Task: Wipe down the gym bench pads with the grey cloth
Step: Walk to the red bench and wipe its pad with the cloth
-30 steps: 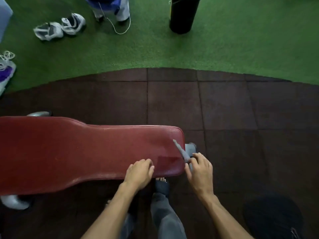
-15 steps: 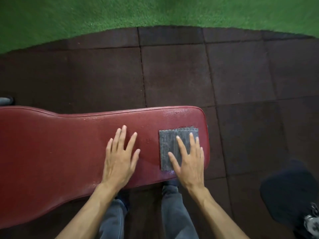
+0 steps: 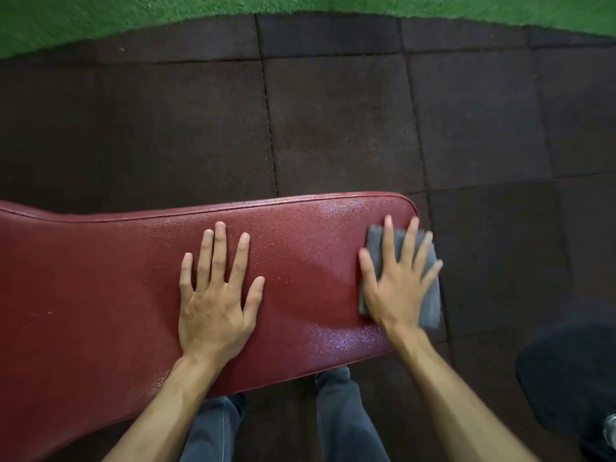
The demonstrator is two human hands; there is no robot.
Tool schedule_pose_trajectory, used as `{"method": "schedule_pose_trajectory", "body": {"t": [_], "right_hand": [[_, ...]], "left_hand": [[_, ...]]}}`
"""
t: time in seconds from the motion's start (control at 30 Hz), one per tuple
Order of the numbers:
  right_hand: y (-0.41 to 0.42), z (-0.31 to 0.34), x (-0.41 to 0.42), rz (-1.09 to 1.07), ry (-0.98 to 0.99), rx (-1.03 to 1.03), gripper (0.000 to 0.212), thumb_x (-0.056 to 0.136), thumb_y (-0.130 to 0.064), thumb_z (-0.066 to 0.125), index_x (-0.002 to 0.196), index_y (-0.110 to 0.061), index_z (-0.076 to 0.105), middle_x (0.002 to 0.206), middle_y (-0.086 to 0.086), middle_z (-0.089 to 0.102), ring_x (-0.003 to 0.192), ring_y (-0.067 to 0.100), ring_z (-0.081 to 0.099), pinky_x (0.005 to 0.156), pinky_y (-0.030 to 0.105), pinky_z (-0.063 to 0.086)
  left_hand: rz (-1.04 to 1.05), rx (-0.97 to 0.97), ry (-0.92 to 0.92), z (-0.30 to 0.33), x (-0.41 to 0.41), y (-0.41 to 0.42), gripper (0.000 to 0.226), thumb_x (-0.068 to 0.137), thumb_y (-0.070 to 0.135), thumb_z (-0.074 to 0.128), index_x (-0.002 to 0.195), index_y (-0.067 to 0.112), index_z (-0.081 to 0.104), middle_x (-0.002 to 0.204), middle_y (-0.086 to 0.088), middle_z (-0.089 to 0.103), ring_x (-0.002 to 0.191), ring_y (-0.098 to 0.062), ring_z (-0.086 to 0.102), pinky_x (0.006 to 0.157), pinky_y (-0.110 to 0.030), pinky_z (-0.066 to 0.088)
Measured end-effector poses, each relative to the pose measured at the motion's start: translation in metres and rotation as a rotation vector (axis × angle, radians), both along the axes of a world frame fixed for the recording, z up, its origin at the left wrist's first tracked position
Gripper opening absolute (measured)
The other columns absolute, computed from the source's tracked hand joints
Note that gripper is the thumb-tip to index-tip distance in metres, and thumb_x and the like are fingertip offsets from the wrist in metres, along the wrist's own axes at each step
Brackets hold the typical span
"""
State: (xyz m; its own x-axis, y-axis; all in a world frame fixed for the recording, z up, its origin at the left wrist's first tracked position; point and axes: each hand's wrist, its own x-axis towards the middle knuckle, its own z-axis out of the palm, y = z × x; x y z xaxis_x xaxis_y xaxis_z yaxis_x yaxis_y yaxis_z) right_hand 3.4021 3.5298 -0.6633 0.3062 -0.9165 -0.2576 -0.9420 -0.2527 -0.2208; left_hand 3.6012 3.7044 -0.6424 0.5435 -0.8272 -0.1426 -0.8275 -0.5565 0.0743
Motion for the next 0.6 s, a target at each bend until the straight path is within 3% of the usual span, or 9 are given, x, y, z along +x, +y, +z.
{"method": "schedule_pose_trajectory", "body": {"t": [0.07,0.17,0.33,0.43,0.53,0.6], "right_hand": [[-0.028,-0.001,0.052,-0.011,-0.04,-0.045,0.069,0.093,-0.072,0.011,0.155,-0.043,0.008,0.167,0.002,-0.004,0.151,0.035,-0.008,0.111,0.074,0.004],[-0.011,0.004,0.101,0.145,-0.063,-0.081,0.061,0.097,-0.064,0.011,0.155,-0.044,0.014,0.167,-0.001,0.002,0.152,0.032,-0.007,0.112,0.072,-0.002],[0.084,0.011,0.018,0.453,-0.079,-0.019,0.052,0.103,-0.052,0.02,0.154,-0.043,0.017,0.167,-0.002,0.004,0.153,0.03,-0.001,0.112,0.073,0.009],[0.052,0.001,-0.017,0.222,0.013,-0.007,0.053,0.101,-0.055,0.016,0.154,-0.046,0.015,0.167,-0.003,0.003,0.153,0.03,-0.002,0.109,0.076,0.01],[-0.007,-0.003,0.026,-0.027,0.0,-0.068,0.055,0.101,-0.053,0.018,0.154,-0.046,0.01,0.167,-0.001,0.001,0.152,0.033,-0.004,0.109,0.076,0.011],[-0.027,-0.005,0.073,-0.054,-0.034,-0.113,0.053,0.101,-0.052,0.019,0.154,-0.046,0.014,0.167,-0.001,0.006,0.151,0.036,-0.001,0.108,0.077,0.008]], "left_hand": [[0.0,-0.009,-0.004,-0.001,0.001,0.001,0.066,0.099,0.049,0.031,0.158,0.021,0.021,0.167,-0.01,0.007,0.155,-0.025,0.006,0.123,-0.05,0.01],[-0.004,-0.028,-0.011,-0.002,0.001,-0.001,0.065,0.099,0.046,0.031,0.158,0.021,0.022,0.167,-0.01,0.008,0.155,-0.025,0.009,0.123,-0.05,0.012],[0.004,-0.069,0.012,-0.001,0.002,0.002,0.062,0.1,0.042,0.031,0.158,0.022,0.024,0.167,-0.009,0.009,0.155,-0.024,0.011,0.123,-0.05,0.014],[0.011,-0.077,0.025,-0.001,0.001,0.001,0.062,0.1,0.042,0.031,0.158,0.022,0.024,0.167,-0.009,0.009,0.155,-0.024,0.01,0.123,-0.05,0.013],[0.011,-0.06,0.011,-0.002,0.001,0.001,0.062,0.1,0.043,0.03,0.158,0.023,0.022,0.167,-0.009,0.008,0.155,-0.024,0.009,0.123,-0.05,0.013],[0.009,-0.053,0.007,-0.004,0.0,0.002,0.062,0.101,0.043,0.03,0.158,0.023,0.02,0.168,-0.009,0.007,0.155,-0.024,0.008,0.123,-0.05,0.012]]}}
